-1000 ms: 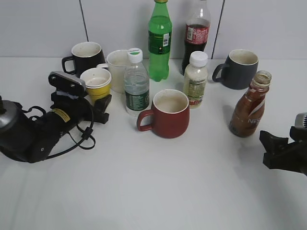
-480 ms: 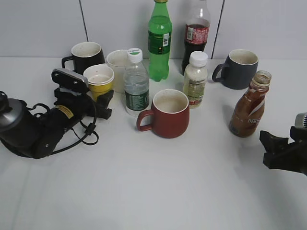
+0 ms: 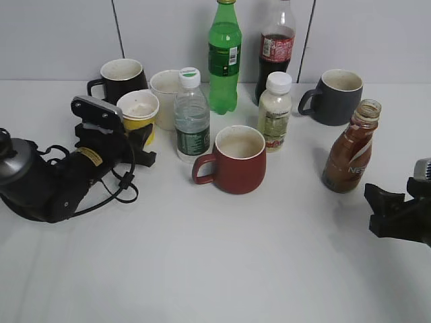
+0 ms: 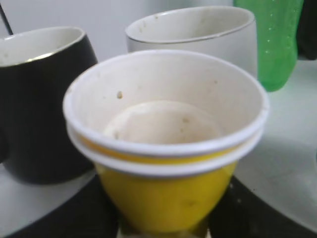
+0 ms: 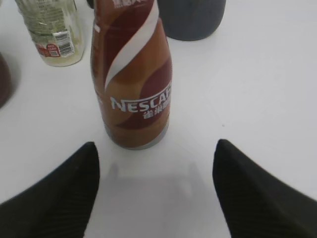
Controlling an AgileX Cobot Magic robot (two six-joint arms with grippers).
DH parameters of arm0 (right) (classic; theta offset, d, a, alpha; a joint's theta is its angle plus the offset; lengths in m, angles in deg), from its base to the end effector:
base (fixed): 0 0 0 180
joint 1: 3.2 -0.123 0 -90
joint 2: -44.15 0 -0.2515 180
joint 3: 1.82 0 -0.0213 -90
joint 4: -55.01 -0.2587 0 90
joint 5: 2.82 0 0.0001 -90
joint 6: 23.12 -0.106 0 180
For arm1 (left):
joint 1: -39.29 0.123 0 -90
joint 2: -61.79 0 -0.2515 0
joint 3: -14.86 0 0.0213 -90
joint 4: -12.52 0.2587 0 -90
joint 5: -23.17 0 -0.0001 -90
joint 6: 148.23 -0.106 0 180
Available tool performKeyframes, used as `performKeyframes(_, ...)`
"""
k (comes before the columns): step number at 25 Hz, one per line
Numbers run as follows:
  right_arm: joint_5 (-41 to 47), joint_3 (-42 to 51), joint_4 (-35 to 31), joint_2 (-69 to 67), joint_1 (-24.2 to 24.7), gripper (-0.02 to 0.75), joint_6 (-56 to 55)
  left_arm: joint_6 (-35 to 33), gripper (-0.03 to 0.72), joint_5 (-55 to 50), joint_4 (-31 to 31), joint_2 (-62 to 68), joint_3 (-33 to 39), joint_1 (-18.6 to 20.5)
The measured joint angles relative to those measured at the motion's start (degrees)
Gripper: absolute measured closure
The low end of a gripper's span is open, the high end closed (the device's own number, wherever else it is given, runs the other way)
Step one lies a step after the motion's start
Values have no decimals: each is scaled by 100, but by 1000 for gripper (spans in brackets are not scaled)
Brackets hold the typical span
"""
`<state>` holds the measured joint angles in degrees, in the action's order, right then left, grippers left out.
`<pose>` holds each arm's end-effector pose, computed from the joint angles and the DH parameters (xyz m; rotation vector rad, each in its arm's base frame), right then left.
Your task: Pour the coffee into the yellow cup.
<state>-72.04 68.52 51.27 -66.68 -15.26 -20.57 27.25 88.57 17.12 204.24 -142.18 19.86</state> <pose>0.2004 0.0362 0.0593 -0.1860 1.9455 0.0651 0.3645 -0.1368 0.0127 0.4441 1.6946 -0.2295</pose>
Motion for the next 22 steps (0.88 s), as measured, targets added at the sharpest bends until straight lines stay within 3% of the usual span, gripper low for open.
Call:
performKeyframes(6, -7, -135, 239, -14, 0, 197, 89, 0, 400, 314, -69, -37, 201, 0)
performKeyframes(12, -7, -403, 341, -288, 0, 91, 108, 0, 407, 352, -47, -496, 838, 0)
performKeyframes(22, -7, -1311, 260, -1178, 0, 79, 114, 0, 409, 363, 245, -1159, 1830, 0)
